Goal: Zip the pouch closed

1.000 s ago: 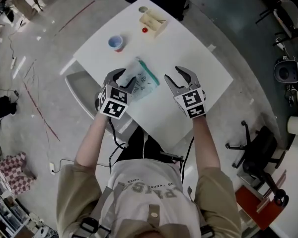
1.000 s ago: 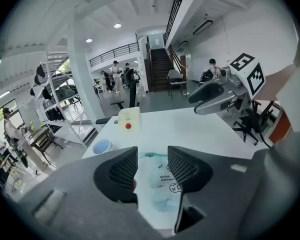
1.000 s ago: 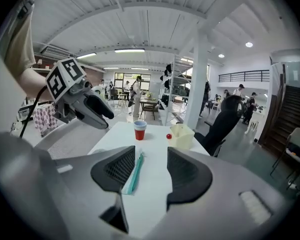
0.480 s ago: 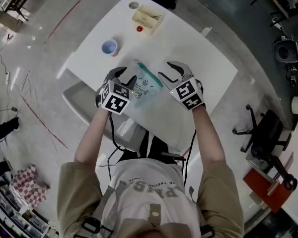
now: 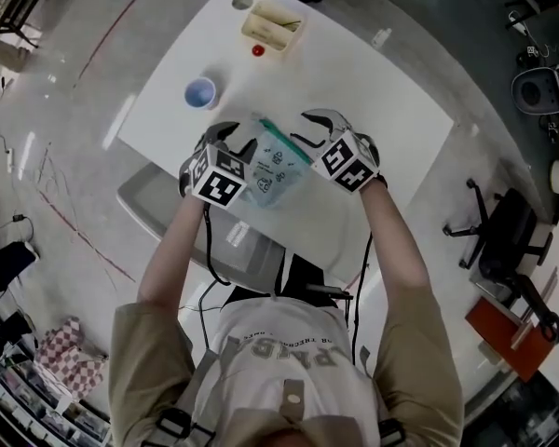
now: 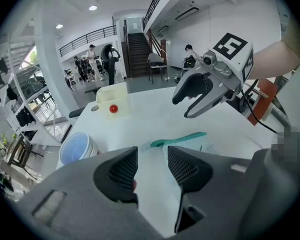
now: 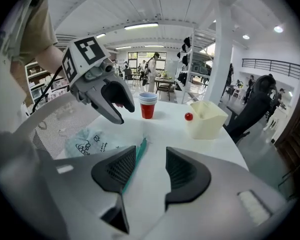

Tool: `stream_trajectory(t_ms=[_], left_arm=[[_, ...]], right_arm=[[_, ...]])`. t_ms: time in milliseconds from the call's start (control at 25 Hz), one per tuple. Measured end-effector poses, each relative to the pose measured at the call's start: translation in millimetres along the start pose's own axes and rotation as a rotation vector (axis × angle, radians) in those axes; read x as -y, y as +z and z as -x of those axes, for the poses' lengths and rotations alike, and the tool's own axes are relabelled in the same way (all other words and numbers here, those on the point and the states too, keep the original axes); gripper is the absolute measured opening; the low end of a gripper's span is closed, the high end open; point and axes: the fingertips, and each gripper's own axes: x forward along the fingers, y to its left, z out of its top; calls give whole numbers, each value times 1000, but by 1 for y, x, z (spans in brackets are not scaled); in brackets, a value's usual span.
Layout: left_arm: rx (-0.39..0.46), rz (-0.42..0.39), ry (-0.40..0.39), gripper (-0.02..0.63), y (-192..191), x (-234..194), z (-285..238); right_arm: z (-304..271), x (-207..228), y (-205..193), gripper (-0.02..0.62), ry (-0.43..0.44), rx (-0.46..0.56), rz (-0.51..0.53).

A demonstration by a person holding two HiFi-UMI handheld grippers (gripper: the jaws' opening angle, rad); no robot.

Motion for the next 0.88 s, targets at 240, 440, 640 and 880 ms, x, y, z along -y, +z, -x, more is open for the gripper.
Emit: stream_trajectory(t_ms=[240,440,640,880], left_arm=[[-21,-30,-52,196,-5,0,-15],[-31,-62,-76,196,-6,-4,-26],[-45,-40,-104,196,-9,-9,-36],[-81,-64,-120,196,-16,-12,-46]], right_arm=[[-23,2,-5,175,51,-46,75],[-45,4,-11,164,95,-95,143],[-63,10,-12,158,132,-126,195],[-80,6,-11,149,198,-155,269]])
